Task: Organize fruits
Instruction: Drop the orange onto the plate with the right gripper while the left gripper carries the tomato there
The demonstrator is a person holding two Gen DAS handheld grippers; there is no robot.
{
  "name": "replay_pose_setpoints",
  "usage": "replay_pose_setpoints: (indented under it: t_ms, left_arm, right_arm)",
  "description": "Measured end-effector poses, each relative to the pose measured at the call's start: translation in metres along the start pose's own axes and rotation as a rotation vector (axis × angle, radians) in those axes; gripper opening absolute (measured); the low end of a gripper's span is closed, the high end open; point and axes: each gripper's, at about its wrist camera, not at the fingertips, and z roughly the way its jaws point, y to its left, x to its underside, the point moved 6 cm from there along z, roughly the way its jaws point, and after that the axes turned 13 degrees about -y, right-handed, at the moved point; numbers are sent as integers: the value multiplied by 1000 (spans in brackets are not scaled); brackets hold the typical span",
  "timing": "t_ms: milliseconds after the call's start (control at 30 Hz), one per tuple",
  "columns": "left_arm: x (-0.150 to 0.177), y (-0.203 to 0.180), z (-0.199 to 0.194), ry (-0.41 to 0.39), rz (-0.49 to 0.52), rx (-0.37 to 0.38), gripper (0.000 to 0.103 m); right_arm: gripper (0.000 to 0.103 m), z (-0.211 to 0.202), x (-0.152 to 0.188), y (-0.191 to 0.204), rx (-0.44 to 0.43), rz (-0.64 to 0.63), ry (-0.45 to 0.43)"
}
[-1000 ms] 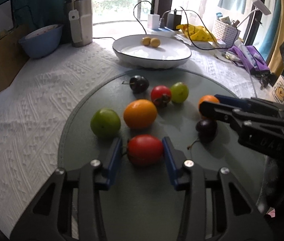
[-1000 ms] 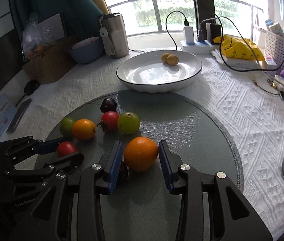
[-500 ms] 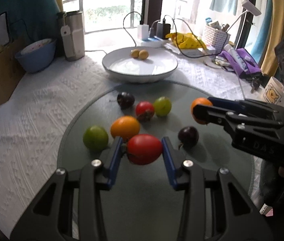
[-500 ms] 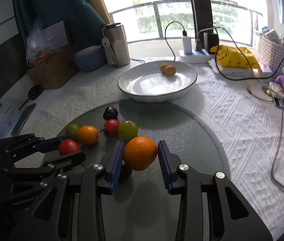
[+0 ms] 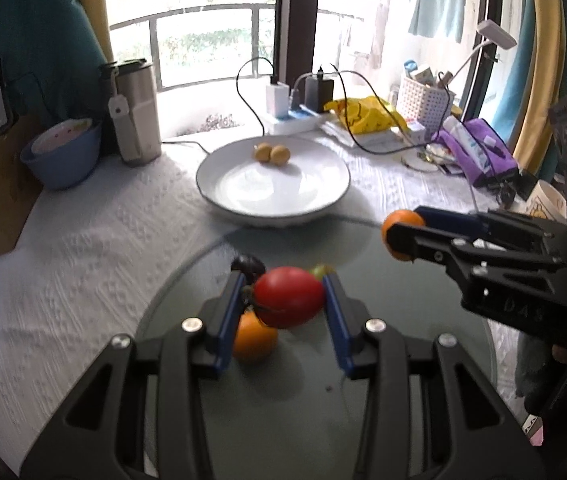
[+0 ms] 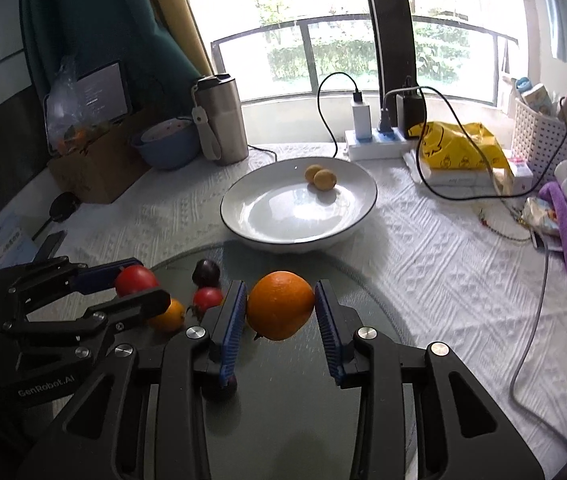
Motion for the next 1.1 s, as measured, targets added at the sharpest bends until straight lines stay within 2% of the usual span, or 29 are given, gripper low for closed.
replay_pose_setpoints:
  t_ms: [600, 1100]
  left_arm:
    - [-42, 23, 48, -48, -28, 28, 41]
    - [-49, 41, 90, -12, -62, 11, 41]
  right_arm:
    - [37, 39, -32, -9, 31, -43, 9]
    - [37, 78, -38, -15, 27, -54, 45]
